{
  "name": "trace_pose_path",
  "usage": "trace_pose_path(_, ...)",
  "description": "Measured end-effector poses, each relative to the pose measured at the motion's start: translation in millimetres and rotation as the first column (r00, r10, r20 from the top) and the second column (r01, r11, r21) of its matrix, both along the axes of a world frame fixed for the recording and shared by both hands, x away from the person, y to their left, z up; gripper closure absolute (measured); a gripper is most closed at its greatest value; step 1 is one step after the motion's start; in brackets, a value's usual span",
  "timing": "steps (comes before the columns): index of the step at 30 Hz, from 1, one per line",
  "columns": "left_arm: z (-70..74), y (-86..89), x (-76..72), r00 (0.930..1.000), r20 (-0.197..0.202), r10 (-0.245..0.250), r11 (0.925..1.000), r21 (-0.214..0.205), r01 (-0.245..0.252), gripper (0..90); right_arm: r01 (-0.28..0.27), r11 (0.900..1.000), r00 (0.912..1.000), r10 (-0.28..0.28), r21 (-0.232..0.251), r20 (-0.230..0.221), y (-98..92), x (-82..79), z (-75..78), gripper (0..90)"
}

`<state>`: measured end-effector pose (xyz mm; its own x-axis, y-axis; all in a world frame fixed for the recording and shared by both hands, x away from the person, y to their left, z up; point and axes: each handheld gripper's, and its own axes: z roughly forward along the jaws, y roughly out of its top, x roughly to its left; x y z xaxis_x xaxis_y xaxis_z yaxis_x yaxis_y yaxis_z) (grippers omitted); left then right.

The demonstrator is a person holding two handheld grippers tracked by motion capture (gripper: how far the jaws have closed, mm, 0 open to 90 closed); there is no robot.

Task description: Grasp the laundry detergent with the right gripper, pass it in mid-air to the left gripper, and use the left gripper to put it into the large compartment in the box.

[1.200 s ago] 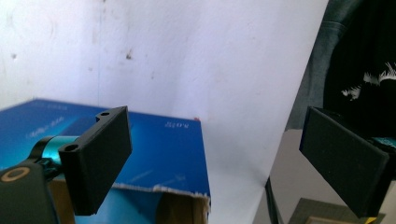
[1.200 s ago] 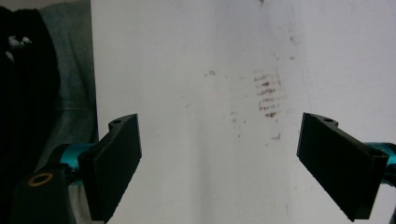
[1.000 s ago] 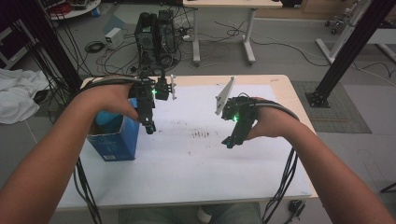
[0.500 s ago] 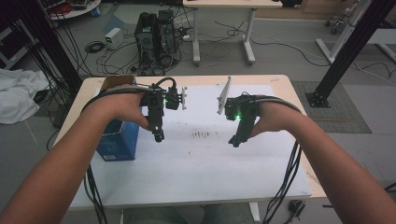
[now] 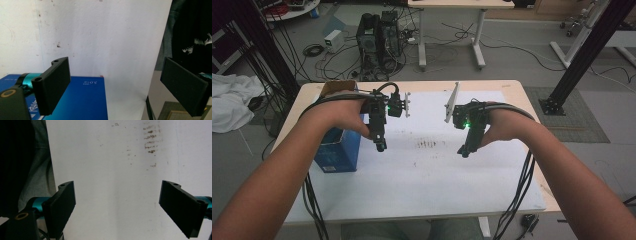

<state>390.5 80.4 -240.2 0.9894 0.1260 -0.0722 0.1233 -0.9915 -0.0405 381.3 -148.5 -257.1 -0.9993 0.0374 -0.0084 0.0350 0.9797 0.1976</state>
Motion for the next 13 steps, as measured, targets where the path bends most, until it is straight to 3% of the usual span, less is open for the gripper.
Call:
trace_pose_path(7, -1.2, 0.8, 0.2, 1.0, -0.005, 0.007, 1.0, -0.006, -0.007, 9.2, 0.002, 1.0, 1.0, -0.002, 0.0, 0.001, -4.5, 0.3, 0.5, 13.0)
trace_pose_path(9, -1.2, 0.9, 0.4, 0.9999, -0.009, 0.006, 0.9999, -0.009, -0.006, 9.2, 0.012, 0.9999, 0.9999, -0.012, -0.003, 0.0, -5.2, -0.5, 0.4, 13.0)
trace_pose_path(10, -1.3, 0.8, 0.3, 0.9999, -0.009, 0.007, 0.9999, -0.011, -0.007, 9.3, 0.055, 0.9984, 0.9984, -0.055, 0.012, -0.016, -4.6, -3.6, 0.3, 13.0)
trace_pose_path(13, -1.5, 0.0, 0.5, 0.9999, -0.011, -0.006, 1.0, -0.002, 0.006, 9.2, 0.056, 0.9982, 0.9983, -0.056, 0.018, -0.012, -4.9, -4.0, 1.1, 13.0)
